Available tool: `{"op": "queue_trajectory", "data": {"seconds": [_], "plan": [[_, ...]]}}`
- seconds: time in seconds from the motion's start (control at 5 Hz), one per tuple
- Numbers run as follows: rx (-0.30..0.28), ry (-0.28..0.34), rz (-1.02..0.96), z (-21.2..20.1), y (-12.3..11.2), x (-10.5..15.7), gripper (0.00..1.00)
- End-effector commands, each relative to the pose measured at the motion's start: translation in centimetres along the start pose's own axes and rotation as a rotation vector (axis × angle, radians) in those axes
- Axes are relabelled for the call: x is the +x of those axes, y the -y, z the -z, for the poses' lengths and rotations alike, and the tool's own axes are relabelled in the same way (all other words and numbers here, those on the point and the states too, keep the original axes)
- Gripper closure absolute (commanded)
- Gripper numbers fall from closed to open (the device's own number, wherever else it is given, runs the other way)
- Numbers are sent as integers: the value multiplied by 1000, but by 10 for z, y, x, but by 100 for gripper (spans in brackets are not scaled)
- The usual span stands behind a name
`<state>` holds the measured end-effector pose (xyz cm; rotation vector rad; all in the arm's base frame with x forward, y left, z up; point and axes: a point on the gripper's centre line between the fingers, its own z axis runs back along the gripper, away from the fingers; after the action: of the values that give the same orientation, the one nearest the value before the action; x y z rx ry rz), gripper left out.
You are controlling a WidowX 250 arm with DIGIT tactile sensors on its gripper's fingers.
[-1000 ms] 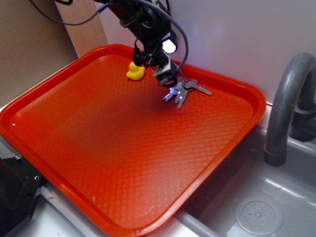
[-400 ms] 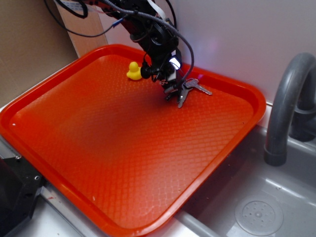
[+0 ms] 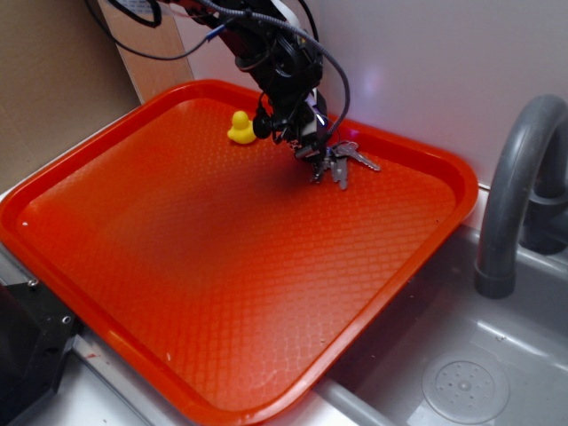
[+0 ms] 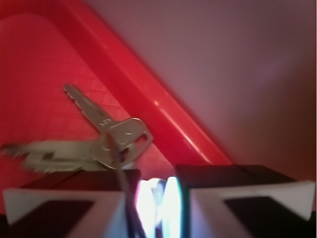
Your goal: Grab the silver keys.
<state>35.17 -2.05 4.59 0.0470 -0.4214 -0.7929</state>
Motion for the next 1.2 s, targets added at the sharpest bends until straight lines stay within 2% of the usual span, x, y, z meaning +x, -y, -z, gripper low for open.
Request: {"op": "queue_trajectory", "data": {"seconds": [0.0, 0.2, 0.4, 0.6, 0.8, 1.0], "plan": [[163, -130, -237, -93, -1, 15, 100], [173, -164, -497, -145, 12, -3, 100], [-2, -336, -805, -177, 11, -20, 100], [-11, -485, -1053, -204, 13, -31, 100], [-6, -516, -1280, -222, 23, -38, 100], [-63, -479, -1236, -233, 35, -39, 100]]}}
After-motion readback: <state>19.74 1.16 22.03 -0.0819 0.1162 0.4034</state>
